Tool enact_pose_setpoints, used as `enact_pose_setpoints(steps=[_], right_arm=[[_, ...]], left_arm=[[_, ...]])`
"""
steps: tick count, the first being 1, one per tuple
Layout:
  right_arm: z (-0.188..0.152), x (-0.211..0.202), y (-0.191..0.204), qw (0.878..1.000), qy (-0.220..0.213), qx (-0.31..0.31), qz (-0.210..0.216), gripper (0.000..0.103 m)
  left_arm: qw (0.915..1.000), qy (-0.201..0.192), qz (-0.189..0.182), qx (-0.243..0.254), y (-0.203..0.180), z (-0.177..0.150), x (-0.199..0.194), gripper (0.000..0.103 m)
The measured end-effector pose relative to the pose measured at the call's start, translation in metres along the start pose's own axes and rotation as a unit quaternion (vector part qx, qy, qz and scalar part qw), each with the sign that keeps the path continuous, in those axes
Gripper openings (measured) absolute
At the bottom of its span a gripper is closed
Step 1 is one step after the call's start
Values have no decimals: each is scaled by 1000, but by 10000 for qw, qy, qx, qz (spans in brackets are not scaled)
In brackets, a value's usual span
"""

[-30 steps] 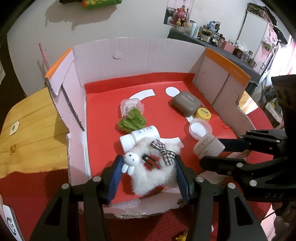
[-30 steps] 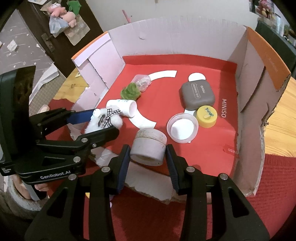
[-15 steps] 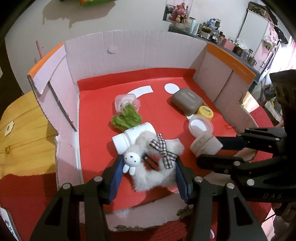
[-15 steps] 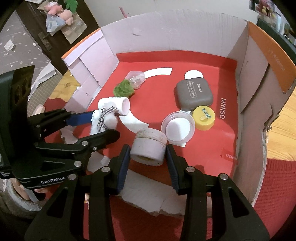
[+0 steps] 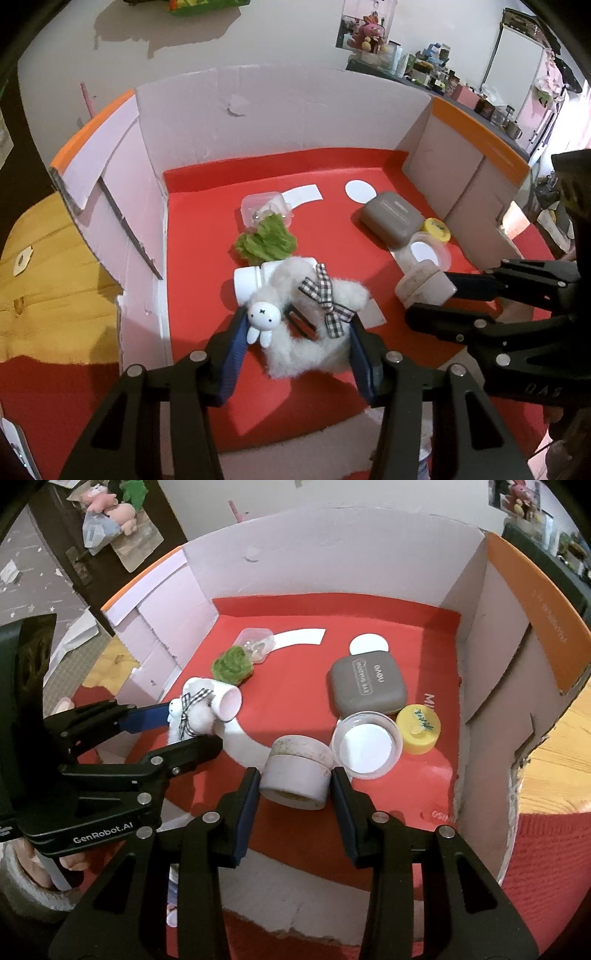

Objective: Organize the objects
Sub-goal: 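Lower the sheep with the left gripper while the right lowers the tape roll, then open both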

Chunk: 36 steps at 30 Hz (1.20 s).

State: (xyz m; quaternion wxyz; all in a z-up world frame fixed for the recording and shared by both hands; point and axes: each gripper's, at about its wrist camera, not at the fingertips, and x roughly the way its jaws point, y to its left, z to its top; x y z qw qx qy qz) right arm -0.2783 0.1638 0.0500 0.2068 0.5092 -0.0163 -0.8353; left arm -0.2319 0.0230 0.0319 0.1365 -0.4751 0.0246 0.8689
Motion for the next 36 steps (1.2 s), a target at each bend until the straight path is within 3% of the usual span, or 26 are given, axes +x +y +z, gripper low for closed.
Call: enact_pose_setpoints(steps=[17, 36], right_arm=[[8, 2, -7, 9986, -283, 105, -444, 37], [7, 1, -12, 9987, -289, 166, -393, 38]], left_arm=[[9998, -82, 130, -155, 5, 8, 10, 51], [9997, -86, 158, -137, 4, 7, 10, 52]])
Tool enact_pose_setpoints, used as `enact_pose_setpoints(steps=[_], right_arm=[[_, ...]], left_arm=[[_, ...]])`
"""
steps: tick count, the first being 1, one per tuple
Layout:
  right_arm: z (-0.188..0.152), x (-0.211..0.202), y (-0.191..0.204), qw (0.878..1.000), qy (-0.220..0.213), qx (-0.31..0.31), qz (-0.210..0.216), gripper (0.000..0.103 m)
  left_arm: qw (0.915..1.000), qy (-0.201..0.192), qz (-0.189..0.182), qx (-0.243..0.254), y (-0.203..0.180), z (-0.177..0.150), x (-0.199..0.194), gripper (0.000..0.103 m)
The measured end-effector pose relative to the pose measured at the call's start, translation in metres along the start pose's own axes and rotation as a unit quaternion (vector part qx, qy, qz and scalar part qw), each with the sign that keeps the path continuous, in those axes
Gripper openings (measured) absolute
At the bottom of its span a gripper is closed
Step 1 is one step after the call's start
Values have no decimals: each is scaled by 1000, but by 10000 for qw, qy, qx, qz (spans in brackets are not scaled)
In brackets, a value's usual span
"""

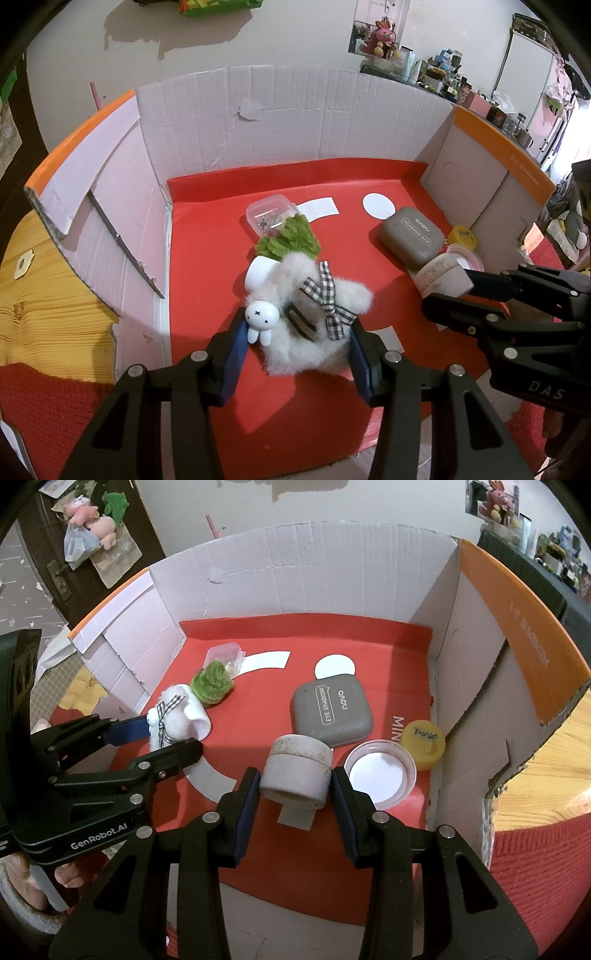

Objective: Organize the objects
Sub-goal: 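Lower the sheep with the left gripper while the right lowers the tape roll, then open both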

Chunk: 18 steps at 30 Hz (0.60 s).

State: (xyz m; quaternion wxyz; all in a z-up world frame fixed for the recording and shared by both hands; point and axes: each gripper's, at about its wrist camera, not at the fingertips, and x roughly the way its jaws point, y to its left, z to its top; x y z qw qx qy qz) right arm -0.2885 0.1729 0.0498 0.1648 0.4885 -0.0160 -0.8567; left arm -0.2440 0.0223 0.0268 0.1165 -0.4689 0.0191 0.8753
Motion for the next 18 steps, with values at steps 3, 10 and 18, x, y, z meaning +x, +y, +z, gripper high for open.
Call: enact_pose_setpoints(steps=[3, 10, 18], right_arm=[[-1, 1, 0, 10000, 15, 17, 30, 38], [-3, -1, 2, 10000, 27, -5, 51, 38], [-5, -7, 1, 9999, -36, 24, 97, 53]], left_arm=[[10000, -16, 6, -7, 1, 0, -1, 53], [10000, -42, 12, -16, 2, 0, 0, 53], [9999, -74, 59, 33, 1, 0, -1, 55]])
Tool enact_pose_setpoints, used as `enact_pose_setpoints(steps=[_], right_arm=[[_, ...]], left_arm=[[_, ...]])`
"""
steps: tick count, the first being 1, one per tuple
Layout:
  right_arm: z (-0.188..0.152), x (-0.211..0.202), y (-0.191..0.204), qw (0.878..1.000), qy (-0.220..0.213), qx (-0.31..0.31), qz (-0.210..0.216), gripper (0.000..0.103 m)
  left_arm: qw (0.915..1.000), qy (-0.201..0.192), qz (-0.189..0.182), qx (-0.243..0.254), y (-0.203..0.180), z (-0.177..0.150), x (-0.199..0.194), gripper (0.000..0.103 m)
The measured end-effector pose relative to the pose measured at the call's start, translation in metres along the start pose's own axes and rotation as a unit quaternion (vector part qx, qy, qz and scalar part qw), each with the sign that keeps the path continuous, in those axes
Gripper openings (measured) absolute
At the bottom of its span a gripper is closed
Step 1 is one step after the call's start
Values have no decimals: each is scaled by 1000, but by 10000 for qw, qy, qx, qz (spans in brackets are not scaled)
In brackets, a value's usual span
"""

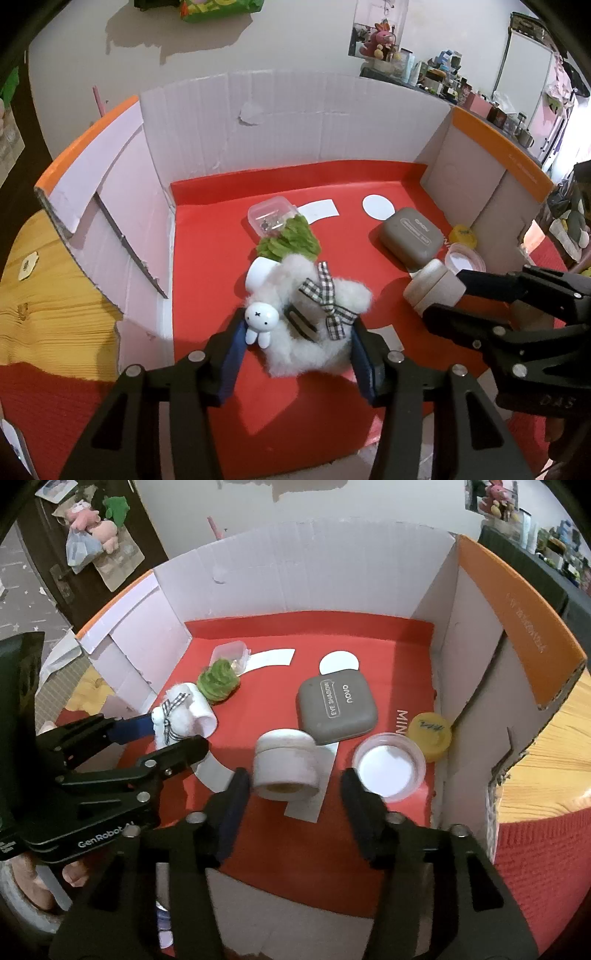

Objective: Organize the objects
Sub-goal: 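Lower the sheep with the left gripper while the right lowers the tape roll, then open both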

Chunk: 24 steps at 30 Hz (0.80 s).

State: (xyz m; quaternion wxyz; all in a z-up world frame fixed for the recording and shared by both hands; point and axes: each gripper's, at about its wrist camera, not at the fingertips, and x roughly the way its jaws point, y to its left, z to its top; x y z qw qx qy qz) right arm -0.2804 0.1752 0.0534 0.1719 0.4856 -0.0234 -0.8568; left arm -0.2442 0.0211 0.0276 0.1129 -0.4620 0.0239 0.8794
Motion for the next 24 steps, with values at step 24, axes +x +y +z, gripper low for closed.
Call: enact_pose_setpoints(steps=[24], right_arm=[[-7, -24, 10, 9998, -185, -36, 58, 65]], left_arm=[[9994, -322, 99, -103, -1, 0, -27, 80]])
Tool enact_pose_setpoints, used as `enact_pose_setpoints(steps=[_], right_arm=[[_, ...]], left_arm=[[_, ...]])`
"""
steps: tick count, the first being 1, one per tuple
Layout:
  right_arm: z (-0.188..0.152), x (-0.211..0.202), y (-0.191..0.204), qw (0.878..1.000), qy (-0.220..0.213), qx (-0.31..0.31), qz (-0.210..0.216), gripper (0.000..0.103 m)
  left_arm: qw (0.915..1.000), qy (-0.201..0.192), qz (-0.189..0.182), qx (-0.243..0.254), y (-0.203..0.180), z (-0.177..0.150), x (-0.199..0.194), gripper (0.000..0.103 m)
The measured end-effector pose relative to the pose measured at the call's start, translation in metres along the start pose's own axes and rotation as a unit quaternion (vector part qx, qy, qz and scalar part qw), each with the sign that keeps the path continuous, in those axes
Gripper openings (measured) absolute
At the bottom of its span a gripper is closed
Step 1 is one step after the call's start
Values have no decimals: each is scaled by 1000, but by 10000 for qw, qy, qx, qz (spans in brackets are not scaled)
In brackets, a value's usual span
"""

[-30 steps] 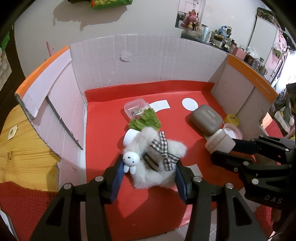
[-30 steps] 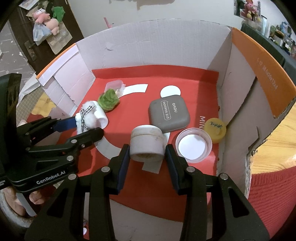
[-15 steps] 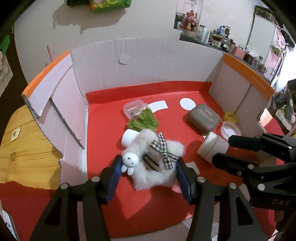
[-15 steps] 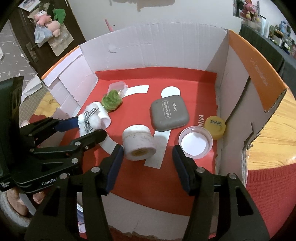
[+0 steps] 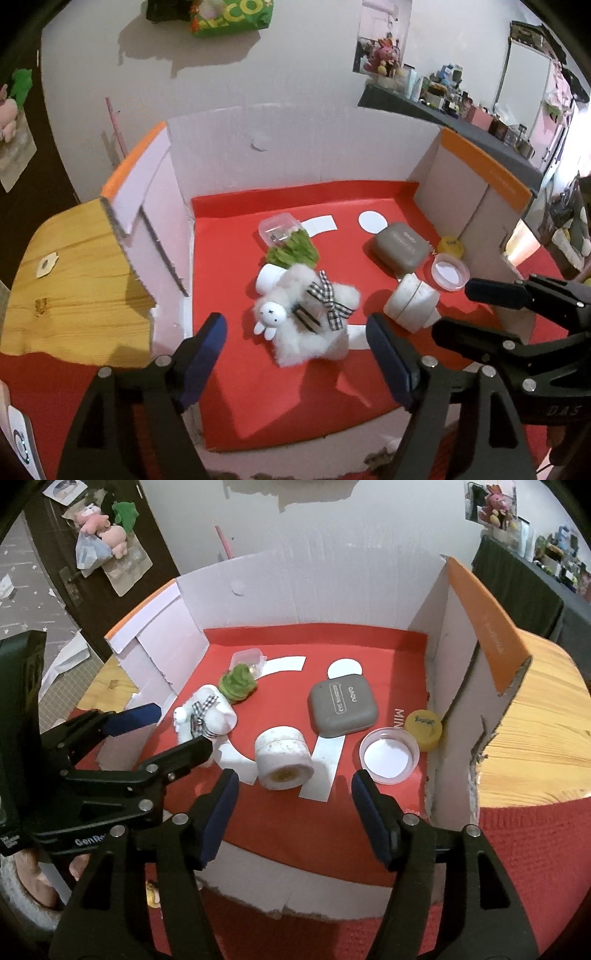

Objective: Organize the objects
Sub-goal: 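Lower the sheep with the left gripper while the right lowers the tape roll, then open both, then withdraw both grippers from the box toward the items on the table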

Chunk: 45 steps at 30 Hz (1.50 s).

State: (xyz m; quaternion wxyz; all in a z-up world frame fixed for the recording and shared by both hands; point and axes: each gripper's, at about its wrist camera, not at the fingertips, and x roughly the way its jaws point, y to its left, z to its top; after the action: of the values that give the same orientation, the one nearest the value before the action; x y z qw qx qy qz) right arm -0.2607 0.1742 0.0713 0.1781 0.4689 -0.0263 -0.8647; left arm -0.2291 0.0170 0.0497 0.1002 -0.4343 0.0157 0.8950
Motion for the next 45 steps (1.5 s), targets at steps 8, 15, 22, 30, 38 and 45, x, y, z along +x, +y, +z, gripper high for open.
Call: enact_pose_setpoints(steps=[8, 15, 22, 30, 38, 45], right_arm=[[-3, -13, 8, 9999, -112, -45, 27, 69], [-6, -21, 13, 9998, -166, -84, 4, 76], [-12, -28, 16, 9997, -226, -62, -8, 76], [-14, -42, 24, 9993, -354, -136, 4, 82], [-21, -45, 29, 9992, -361, -165, 6, 82], [-27, -56, 34, 9988, -439, -200, 28, 84]], left_arm=[[9999, -67, 31, -77, 2, -9, -13, 80], [9998, -184, -11, -38, -3, -14, -27, 86], [9998, -180, 36, -79, -1, -19, -32, 87], [9995, -282, 43, -114, -1, -22, -44, 94], [9992, -373, 106, -41, -5, -28, -55, 97], [9988, -458, 138, -63, -6, -34, -66, 101]])
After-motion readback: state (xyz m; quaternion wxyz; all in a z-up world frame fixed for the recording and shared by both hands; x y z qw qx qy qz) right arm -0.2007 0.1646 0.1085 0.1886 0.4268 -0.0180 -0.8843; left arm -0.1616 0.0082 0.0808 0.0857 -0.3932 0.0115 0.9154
